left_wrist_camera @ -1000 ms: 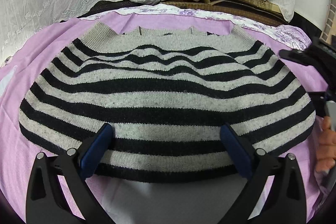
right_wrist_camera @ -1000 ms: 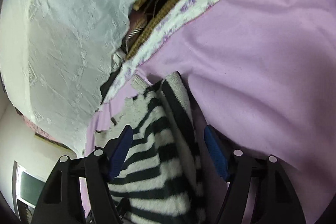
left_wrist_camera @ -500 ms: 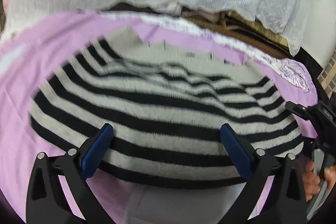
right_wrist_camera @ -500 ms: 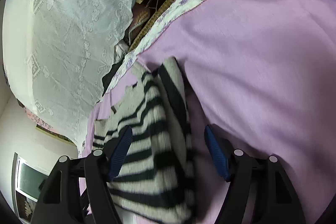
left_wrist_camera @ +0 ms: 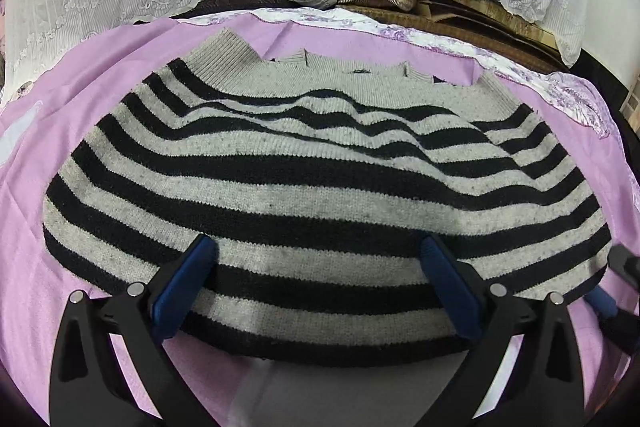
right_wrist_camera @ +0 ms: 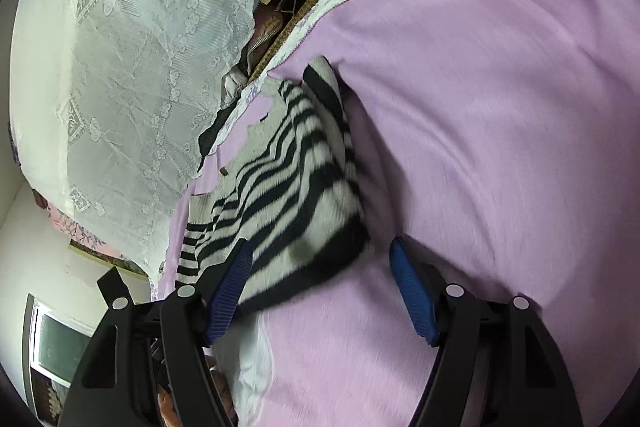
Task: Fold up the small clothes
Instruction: 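Grasp the sweater's side edge with the right tool, then fold the held side over the middle with the right tool and release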
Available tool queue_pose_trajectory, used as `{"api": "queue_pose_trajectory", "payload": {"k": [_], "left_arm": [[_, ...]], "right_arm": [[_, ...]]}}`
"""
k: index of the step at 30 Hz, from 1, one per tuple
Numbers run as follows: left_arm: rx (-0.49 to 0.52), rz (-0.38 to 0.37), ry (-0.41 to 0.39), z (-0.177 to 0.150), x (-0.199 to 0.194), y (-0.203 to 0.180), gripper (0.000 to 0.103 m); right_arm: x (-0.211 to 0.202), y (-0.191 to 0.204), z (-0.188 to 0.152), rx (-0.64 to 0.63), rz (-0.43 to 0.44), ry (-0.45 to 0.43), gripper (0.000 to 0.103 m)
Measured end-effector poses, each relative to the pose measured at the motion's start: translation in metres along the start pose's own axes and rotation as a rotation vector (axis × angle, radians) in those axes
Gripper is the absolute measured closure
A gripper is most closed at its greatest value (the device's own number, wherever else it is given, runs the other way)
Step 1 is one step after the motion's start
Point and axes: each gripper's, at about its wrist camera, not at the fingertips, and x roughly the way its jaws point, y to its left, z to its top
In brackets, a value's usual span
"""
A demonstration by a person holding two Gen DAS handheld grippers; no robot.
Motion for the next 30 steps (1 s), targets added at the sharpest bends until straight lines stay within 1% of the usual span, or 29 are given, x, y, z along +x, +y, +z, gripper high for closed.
{"api": "queue_pose_trajectory", "payload": {"k": [2, 3, 6, 8, 10, 11, 12, 14, 15, 17, 19, 22, 26, 28, 30], "left_arm": [[0.000, 0.000, 0.000, 0.000, 0.000, 0.000, 0.004], [0.000, 0.001, 0.000, 0.000, 0.000, 0.000, 0.004], [-0.001, 0.000, 0.001, -0.001, 0.000, 0.001, 0.004], [-0.001, 0.001, 0.002, 0.000, 0.001, -0.001, 0.004], [0.001, 0.003, 0.002, -0.001, 0.000, -0.001, 0.004], [0.002, 0.005, 0.002, -0.001, 0.000, -0.001, 0.004], [0.003, 0.007, 0.003, -0.001, 0.001, -0.001, 0.004], [0.004, 0.008, 0.004, -0.001, 0.001, -0.002, 0.004], [0.004, 0.007, 0.004, -0.001, 0.001, -0.001, 0.004], [-0.002, -0.004, 0.002, 0.001, 0.000, 0.000, 0.004], [-0.011, -0.026, 0.005, 0.003, -0.003, 0.004, 0.004], [-0.019, -0.077, 0.014, 0.010, -0.010, 0.014, 0.004], [-0.019, -0.106, -0.012, 0.023, -0.028, 0.036, 0.004], [-0.003, -0.087, -0.037, 0.030, -0.036, 0.050, 0.004], [0.044, -0.035, -0.057, 0.034, -0.037, 0.065, 0.004]], "right_arm": [[-0.001, 0.002, -0.005, 0.009, -0.022, -0.007, 0.031], [0.001, 0.004, -0.005, 0.014, -0.048, -0.013, 0.031], [0.010, 0.008, 0.002, 0.040, -0.093, -0.033, 0.029], [0.018, 0.013, 0.006, 0.046, -0.121, -0.054, 0.031], [0.025, 0.018, 0.008, 0.046, -0.158, -0.087, 0.046], [0.028, 0.020, 0.008, 0.046, -0.179, -0.099, 0.055], [0.030, 0.020, 0.006, 0.035, -0.203, -0.123, 0.059], [0.029, 0.020, 0.005, 0.019, -0.208, -0.138, 0.065], [0.027, 0.021, 0.005, 0.023, -0.195, -0.146, 0.067], [0.022, 0.024, 0.007, 0.021, -0.172, -0.163, 0.069], [0.021, 0.030, 0.009, 0.001, -0.177, -0.169, 0.069], [0.016, 0.042, 0.012, -0.020, -0.170, -0.184, 0.071], [0.012, 0.057, 0.016, -0.035, -0.160, -0.200, 0.071], [0.012, 0.064, 0.016, -0.041, -0.158, -0.209, 0.072], [0.012, 0.072, 0.016, -0.052, -0.160, -0.219, 0.072]]}}
